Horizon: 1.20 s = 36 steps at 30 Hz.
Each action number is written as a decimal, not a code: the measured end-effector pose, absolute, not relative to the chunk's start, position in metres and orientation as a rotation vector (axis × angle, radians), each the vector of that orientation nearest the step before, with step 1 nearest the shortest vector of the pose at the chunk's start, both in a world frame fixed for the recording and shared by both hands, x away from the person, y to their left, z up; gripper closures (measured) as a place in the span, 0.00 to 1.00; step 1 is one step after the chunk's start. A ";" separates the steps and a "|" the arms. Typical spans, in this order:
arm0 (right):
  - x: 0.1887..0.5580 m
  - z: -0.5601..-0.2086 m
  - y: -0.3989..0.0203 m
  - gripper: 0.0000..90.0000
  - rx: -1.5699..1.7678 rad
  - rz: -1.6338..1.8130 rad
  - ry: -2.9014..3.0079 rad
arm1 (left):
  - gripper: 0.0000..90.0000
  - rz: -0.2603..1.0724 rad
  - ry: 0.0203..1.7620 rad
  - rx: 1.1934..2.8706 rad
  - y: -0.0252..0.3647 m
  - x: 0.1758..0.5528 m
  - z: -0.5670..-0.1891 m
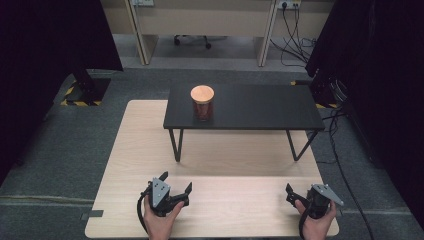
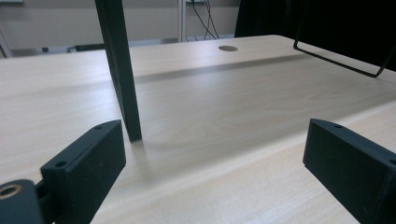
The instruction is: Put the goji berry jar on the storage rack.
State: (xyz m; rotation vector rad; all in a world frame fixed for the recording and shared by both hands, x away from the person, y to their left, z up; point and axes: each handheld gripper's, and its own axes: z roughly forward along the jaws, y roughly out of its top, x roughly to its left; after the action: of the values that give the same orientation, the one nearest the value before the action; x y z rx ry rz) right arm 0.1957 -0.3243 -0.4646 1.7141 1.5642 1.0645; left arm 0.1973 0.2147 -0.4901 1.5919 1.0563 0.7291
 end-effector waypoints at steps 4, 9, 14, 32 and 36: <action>0.196 -0.464 -0.322 0.03 1.703 1.060 1.574 | 0.06 0.736 1.062 1.602 0.212 0.198 -0.497; 0.196 -0.464 -0.323 0.03 1.712 1.068 1.573 | 0.07 0.728 1.064 1.610 0.210 0.200 -0.499; 0.196 -0.464 -0.321 0.02 1.701 1.058 1.579 | 0.07 0.725 1.068 1.617 0.210 0.201 -0.498; 0.198 -0.463 -0.319 0.02 1.698 1.038 1.589 | 0.08 0.733 1.069 1.619 0.209 0.200 -0.498; 0.198 -0.463 -0.320 0.02 1.700 1.042 1.587 | 0.08 0.729 1.071 1.621 0.209 0.201 -0.497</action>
State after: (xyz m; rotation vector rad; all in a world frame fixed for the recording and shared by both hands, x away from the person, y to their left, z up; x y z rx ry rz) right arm 0.1978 -0.3197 -0.4630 1.7003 1.5870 1.0423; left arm 0.2011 0.2090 -0.4971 1.6214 1.0711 0.7294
